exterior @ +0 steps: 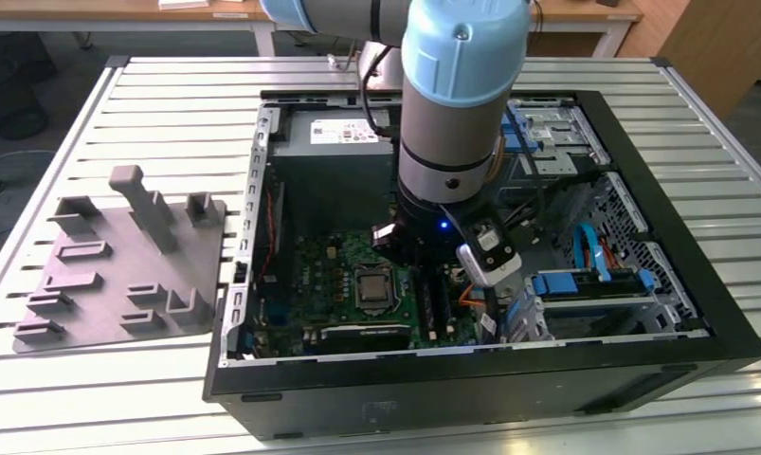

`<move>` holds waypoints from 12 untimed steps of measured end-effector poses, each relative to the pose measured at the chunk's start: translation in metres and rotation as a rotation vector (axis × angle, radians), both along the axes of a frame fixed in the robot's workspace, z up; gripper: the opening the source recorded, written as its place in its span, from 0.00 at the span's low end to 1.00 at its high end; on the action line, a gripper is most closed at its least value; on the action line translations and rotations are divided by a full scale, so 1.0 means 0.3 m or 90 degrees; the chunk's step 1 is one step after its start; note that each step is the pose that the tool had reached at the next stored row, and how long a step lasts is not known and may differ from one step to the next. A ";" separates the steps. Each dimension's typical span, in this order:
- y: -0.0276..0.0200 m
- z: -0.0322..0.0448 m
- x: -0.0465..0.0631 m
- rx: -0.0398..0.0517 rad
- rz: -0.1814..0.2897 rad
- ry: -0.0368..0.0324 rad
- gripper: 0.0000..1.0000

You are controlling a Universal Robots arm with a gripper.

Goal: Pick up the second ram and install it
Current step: 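Insert the second ram into the second slot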

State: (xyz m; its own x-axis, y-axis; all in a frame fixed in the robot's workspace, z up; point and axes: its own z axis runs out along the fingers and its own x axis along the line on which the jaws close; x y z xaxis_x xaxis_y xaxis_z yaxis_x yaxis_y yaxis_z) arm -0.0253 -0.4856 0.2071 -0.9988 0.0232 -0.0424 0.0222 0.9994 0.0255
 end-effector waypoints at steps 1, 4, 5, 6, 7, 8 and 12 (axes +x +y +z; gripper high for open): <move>0.000 0.000 0.000 0.0001 0.000 -0.0001 0.14; 0.000 -0.002 0.000 0.0006 0.000 -0.0002 0.15; 0.000 -0.001 0.000 0.0002 0.000 -0.0001 0.21; 0.000 0.002 0.000 -0.0003 0.000 0.0001 0.21; 0.000 0.010 0.000 -0.0006 0.000 0.0000 0.21; 0.001 0.023 0.000 -0.0009 0.000 -0.0001 0.21; 0.008 0.084 0.000 -0.0013 0.000 -0.0001 0.21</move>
State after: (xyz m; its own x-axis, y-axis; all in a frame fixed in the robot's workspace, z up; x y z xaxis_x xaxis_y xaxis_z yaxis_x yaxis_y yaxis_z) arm -0.0253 -0.4831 0.2323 -0.9988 0.0233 -0.0426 0.0223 0.9995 0.0233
